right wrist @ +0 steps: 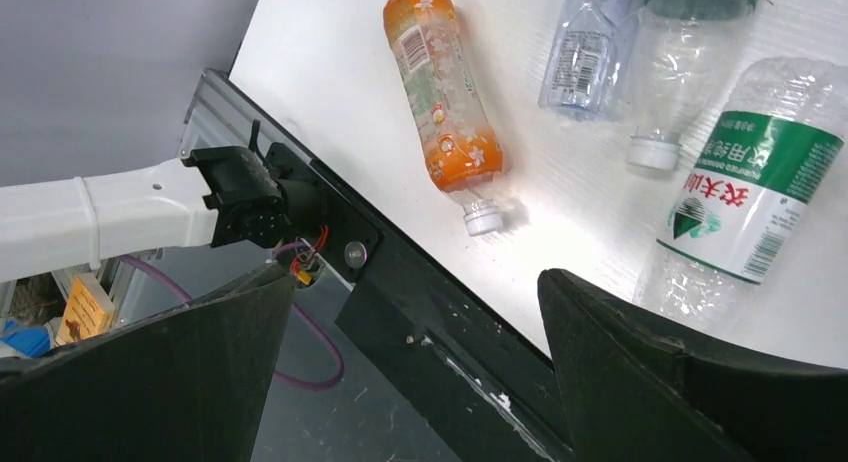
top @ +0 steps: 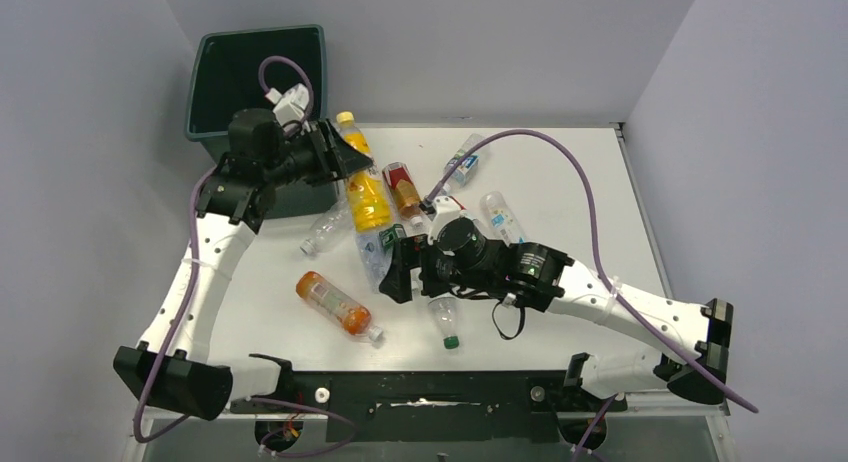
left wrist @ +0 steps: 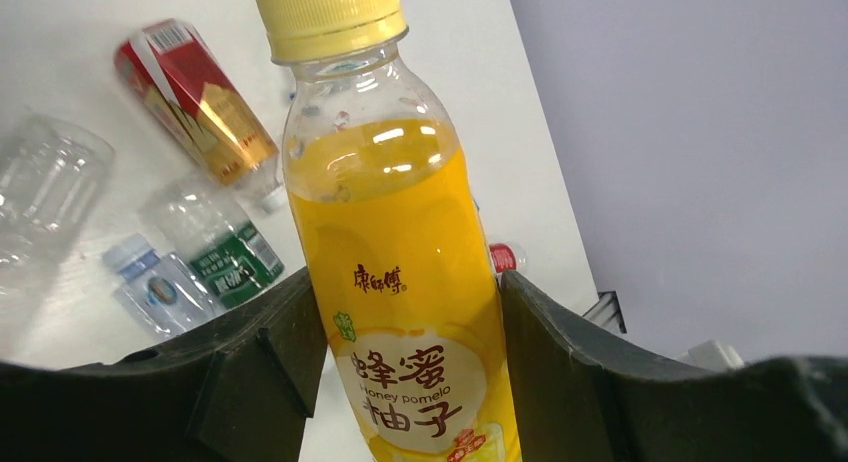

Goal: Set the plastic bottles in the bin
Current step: Pick up the plastic bottle at the center of the board, then place the plastic bottle in the trash bin.

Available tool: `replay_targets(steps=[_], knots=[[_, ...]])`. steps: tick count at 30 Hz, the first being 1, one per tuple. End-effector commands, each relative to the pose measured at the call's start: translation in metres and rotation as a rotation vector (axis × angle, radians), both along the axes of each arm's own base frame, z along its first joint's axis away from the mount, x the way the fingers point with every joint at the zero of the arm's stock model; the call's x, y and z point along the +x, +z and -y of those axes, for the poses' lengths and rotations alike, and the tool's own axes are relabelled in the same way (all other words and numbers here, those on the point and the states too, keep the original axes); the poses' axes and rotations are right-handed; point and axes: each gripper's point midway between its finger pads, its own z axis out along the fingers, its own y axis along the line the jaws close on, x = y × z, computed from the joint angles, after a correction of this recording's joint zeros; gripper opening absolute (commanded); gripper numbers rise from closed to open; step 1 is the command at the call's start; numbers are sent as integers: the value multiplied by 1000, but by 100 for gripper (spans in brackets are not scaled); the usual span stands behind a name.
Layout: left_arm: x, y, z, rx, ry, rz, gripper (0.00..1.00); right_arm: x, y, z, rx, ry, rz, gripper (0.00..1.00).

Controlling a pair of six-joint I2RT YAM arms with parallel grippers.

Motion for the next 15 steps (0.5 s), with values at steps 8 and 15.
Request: replay_targets(steps=[8,15], knots=[[63,107,-57,-52,73,213,51,-3,1,8,39,-52,4,98],[107,146,-124,-215,200,297,51,-7,-7,9,27,-49,-12,98]])
